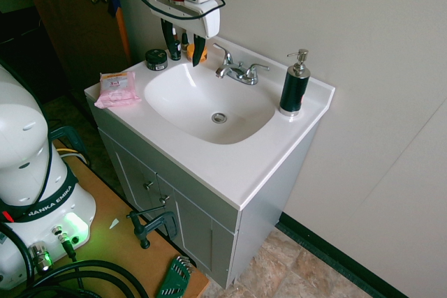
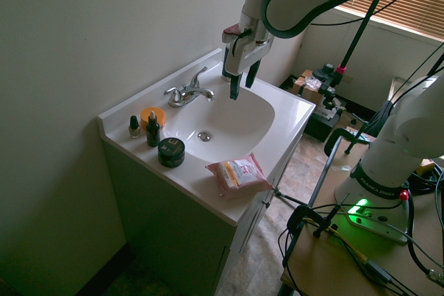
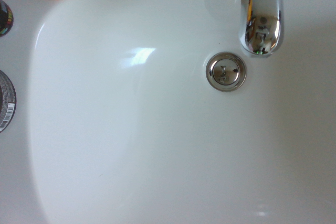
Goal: Sanitize yourself
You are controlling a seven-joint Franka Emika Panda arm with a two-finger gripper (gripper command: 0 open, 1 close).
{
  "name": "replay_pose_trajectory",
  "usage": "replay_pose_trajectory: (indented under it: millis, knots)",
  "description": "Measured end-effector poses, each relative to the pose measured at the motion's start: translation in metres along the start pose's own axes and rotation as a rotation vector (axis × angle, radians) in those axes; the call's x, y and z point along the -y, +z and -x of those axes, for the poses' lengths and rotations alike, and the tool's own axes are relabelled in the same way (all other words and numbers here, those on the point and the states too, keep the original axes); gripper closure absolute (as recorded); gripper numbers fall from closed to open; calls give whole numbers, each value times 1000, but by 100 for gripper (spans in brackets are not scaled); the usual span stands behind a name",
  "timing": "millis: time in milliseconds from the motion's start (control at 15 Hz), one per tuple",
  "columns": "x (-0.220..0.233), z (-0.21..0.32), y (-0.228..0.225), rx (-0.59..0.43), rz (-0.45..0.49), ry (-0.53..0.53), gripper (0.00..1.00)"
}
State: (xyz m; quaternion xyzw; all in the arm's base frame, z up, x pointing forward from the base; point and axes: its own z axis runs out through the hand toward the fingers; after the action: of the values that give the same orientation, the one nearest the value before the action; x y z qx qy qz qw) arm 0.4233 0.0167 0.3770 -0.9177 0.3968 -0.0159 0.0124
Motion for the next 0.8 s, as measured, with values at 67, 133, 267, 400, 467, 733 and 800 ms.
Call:
replay_pose_trajectory:
  millis: [67, 133, 267, 400, 467, 733, 800]
  knots:
    - [0, 0, 0, 2, -1, 2, 0]
    - [0, 0, 0, 2, -1, 3, 0]
    - [3, -6, -4, -6, -10, 14, 0]
    - [11, -33, -25, -31, -44, 51, 0]
    - [15, -53, -37, -40, -61, 76, 0]
    - [22, -146, -85, -66, -109, 186, 100]
    - [20, -167, -97, -69, -116, 214, 100]
